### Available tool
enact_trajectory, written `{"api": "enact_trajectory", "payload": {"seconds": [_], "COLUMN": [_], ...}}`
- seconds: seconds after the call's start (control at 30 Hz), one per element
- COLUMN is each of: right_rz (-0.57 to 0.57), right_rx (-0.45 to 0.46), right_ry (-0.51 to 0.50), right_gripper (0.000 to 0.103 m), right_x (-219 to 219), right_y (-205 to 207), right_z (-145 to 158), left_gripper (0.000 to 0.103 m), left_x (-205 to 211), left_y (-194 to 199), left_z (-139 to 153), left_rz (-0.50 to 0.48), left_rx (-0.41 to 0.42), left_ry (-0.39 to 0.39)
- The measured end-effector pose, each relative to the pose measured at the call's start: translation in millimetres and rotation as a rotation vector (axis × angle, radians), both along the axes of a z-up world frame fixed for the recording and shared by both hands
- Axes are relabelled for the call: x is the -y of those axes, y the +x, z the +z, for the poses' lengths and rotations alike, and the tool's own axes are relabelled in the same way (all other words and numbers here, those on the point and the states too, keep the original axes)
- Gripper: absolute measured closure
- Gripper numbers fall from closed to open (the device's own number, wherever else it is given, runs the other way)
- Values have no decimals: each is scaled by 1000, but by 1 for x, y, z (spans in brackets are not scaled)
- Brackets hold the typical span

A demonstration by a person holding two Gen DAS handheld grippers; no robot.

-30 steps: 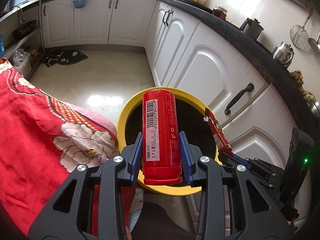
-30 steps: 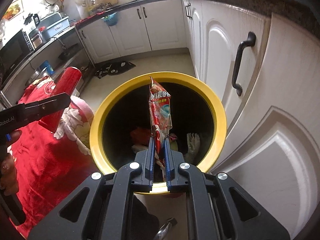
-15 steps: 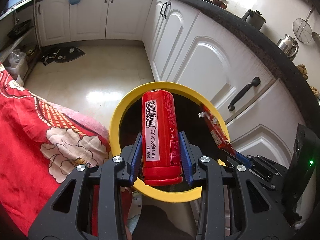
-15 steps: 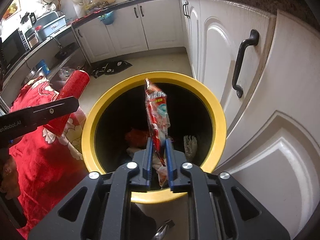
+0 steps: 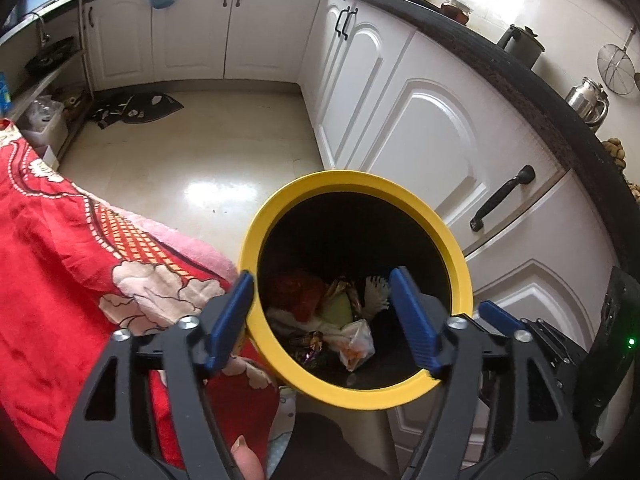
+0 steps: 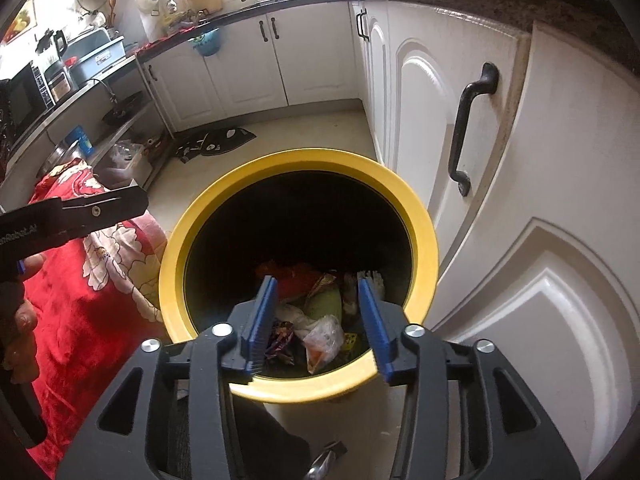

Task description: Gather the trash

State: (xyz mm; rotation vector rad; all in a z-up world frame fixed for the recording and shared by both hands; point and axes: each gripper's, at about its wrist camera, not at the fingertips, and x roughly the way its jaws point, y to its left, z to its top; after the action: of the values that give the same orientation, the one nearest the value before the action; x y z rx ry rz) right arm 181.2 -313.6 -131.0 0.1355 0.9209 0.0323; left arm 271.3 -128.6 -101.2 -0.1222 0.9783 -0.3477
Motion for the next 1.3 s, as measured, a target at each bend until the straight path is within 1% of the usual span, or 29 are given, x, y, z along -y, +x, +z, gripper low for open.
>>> {"api": "enact_trajectory", "payload": {"seconds": [0.07, 0.1, 0.17, 0.2, 0.33, 0.53, 0.87, 0.93, 1.1, 1.2, 1.3], "right_rz": [-6, -9, -14, -17, -24, -28, -22, -16, 2, 8, 22], "right_rx": [7, 10, 16, 19, 43, 73, 117, 133, 168, 195, 229], "right_ry": [1, 0, -1, -2, -15, -33, -51, -62, -79, -88, -99], "right_gripper": [53, 50, 46, 44, 34, 24, 16, 13, 12, 7, 7], "right_x": [0, 0, 1, 0, -3, -7, -17, -21, -33, -40, -49], "right_y": [-4, -6, -9, -10, -16, -22, -35, -40, -52, -60, -69], "right_z": [2, 3, 6, 8, 16, 26, 42, 48, 59, 65, 73], "left_gripper": [23, 21, 12, 11, 11, 11, 11, 11, 11, 11, 11], "left_x": [-3, -4, -8, -10, -17, -25, -38, -41, -53, -60, -68], "left_y": [-2, -3, -5, -6, -10, -17, -37, -42, -57, -67, -78], "left_z": [2, 3, 6, 7, 12, 18, 33, 37, 48, 55, 60], "left_rz": [9, 13, 25, 30, 44, 71, 90, 97, 115, 127, 142], "left_rx": [3, 6, 15, 18, 24, 36, 78, 91, 127, 152, 172], "left_ry": [14, 19, 36, 41, 54, 64, 69, 68, 66, 63, 66]}}
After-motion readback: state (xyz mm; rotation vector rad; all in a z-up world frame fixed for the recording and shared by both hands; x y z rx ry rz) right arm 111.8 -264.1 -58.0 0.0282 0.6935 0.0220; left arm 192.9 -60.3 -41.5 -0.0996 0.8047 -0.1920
